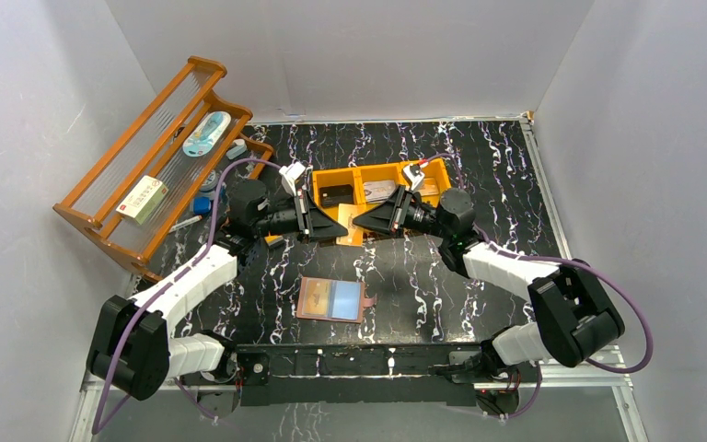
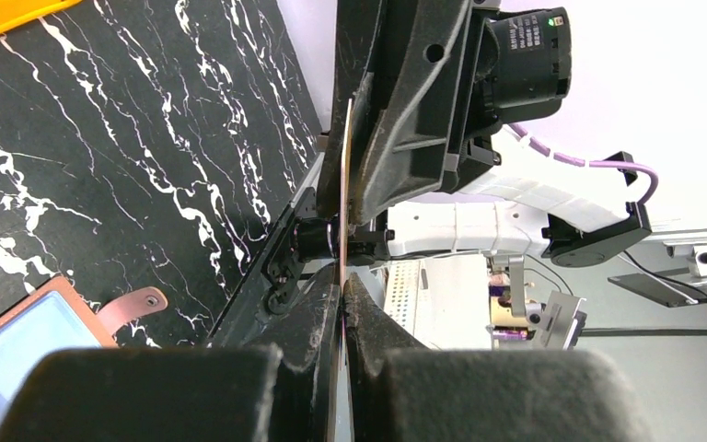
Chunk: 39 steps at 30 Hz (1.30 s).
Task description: Take the credit cards out of the card holder
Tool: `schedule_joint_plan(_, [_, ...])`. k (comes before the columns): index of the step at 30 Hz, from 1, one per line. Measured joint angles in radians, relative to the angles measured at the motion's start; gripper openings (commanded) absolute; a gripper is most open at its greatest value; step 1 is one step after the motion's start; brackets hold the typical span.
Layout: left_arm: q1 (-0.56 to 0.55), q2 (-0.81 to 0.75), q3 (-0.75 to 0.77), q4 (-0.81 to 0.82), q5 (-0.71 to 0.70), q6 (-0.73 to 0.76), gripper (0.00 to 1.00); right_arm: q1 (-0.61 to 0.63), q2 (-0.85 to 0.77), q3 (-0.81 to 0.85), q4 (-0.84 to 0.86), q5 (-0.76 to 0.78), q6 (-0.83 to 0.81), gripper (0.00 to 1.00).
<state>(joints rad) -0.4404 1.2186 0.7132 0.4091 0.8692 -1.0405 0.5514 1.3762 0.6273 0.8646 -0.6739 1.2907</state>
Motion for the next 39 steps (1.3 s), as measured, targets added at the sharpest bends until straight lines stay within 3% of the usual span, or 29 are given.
schedule_joint_plan(7, [0.000,0.002,0.000,-0.004,0.012,0.001,0.03,0.000,0.000,-0.037,0.055,-0.007,0.036,0.04])
schedule_joint_plan(10, [0.000,0.005,0.005,-0.019,0.016,0.011,0.24,0.000,-0.002,-0.037,0.060,-0.007,0.039,0.00])
schedule_joint_plan(12, [0.002,0.008,0.024,-0.069,0.010,0.041,0.50,0.000,-0.003,-0.037,0.061,-0.007,0.039,0.00])
schedule_joint_plan(14, [0.003,0.013,0.058,-0.145,-0.017,0.090,0.69,0.000,-0.007,-0.038,0.058,-0.005,0.033,0.00])
schedule_joint_plan(17, [0.006,0.012,0.116,-0.268,-0.079,0.166,0.82,0.000,-0.023,-0.038,0.037,0.006,0.006,0.00])
schedule_joint_plan(22, [0.008,0.010,0.190,-0.484,-0.207,0.303,0.89,0.000,-0.088,-0.019,-0.142,0.060,-0.117,0.00])
schedule_joint_plan(25, [0.006,0.002,0.241,-0.650,-0.348,0.391,0.97,0.000,-0.139,0.043,-0.359,0.160,-0.253,0.00])
schedule_joint_plan(31, [0.011,-0.223,0.244,-0.852,-0.759,0.484,0.98,0.000,-0.199,0.247,-0.809,0.589,-0.529,0.00])
schedule_joint_plan(35, [0.013,-0.357,0.244,-0.896,-0.920,0.541,0.98,-0.010,-0.196,0.336,-0.990,0.849,-0.684,0.00])
schedule_joint_plan(39, [0.013,-0.338,0.239,-0.932,-1.011,0.575,0.98,-0.053,-0.115,0.426,-1.119,0.959,-0.787,0.00])
